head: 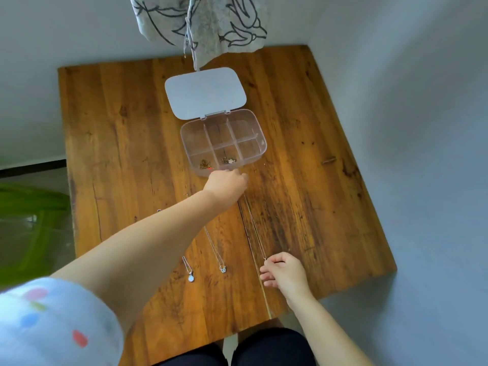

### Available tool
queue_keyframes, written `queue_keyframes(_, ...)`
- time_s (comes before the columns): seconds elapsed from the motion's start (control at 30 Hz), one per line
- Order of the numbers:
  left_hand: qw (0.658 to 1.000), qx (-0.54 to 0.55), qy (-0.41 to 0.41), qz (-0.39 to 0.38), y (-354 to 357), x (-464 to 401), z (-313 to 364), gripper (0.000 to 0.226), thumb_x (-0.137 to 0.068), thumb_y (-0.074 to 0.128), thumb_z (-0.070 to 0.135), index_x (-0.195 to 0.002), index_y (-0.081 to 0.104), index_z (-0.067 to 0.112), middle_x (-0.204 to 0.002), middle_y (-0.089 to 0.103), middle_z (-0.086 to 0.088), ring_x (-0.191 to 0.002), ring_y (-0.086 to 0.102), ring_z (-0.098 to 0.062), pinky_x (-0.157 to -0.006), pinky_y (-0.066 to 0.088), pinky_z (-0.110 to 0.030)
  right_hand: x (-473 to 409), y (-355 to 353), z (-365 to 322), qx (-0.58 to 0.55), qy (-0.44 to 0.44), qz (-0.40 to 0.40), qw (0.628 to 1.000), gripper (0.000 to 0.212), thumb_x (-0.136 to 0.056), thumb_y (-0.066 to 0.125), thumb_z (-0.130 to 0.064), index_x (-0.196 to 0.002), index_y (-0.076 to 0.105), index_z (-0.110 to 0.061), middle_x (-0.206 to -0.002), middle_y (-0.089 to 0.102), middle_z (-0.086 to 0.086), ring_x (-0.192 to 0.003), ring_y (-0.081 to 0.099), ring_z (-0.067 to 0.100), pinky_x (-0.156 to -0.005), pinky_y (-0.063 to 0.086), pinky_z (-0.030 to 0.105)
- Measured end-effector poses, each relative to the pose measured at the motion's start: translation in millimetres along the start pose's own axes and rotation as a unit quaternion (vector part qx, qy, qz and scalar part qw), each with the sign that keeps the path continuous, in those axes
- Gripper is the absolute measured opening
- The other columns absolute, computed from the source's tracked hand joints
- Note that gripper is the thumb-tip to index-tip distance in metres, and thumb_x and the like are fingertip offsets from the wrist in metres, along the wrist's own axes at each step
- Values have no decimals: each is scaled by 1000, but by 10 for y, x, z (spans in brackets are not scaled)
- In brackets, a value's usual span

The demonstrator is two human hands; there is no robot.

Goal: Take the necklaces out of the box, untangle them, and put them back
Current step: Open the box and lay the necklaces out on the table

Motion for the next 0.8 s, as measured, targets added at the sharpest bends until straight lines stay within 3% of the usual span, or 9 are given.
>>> queue_keyframes(0.13, 999, -47, -4, -17, 117, 53, 18, 32, -86, 53, -2, -116, 46, 7, -104, 55, -11, -85, 58, -28, -50, 38, -31, 11, -1, 10, 41, -1, 11, 999, 3, -91, 60, -14, -91, 62, -12, -81, 71, 6, -63, 70, 13, -56, 56, 20)
queue_keyframes(0.37, 998, 13, -40, 42, 246, 114, -102, 34, -83, 61, 2, -113, 45, 9, -109, 48, -11, -92, 49, -28, -46, 37, -30, 1, -24, 56, 103, -8, 5, 995, 7, -91, 60, -19, -90, 62, -13, -79, 70, 2, -51, 64, 9, -47, 50, 16)
queue_keyframes(0.5, 992, 56, -39, 105, 208, 269, -169, 29, -81, 66, 5, -104, 50, 9, -101, 52, -10, -89, 51, -27, -41, 43, -32, 2, -105, -39, 174, -43, 9, 984, 10, -91, 60, -25, -86, 59, -16, -77, 69, 1, -43, 59, 7, -42, 47, 15)
queue_keyframes(0.57, 978, 121, -69, 152, 114, 432, -281, 19, -88, 58, 11, -106, 52, 6, -99, 56, -12, -89, 53, -30, -47, 46, -34, -17, -171, -221, 204, -78, 16, 976, 13, -92, 58, -28, -87, 59, -16, -74, 68, 0, -43, 58, 7, -43, 48, 15)
queue_keyframes(0.7, 925, 242, -177, 232, 39, 735, -641, 32, -94, 48, 18, -125, 46, 11, -103, 58, -10, -91, 56, -29, -62, 45, -36, -133, -192, -974, 248, -196, 26, 948, 16, -94, 54, -28, -94, 62, -15, -75, 68, -3, -50, 60, 9, -53, 53, 20)
queue_keyframes(0.8, 924, 236, -186, 235, 84, 757, -766, 35, -92, 53, 18, -127, 47, 14, -108, 56, -11, -91, 55, -28, -61, 41, -31, -207, 17, -1709, 293, -316, -13, 902, 18, -96, 49, -23, -103, 64, -14, -95, 71, 1, -65, 62, 10, -61, 51, 22)
Point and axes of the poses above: each hand's wrist, its own x-axis away from the middle knuckle, its own y-axis out of the palm, z = x × y, the point moved 4 cm from there along -x, towards the middle knuckle
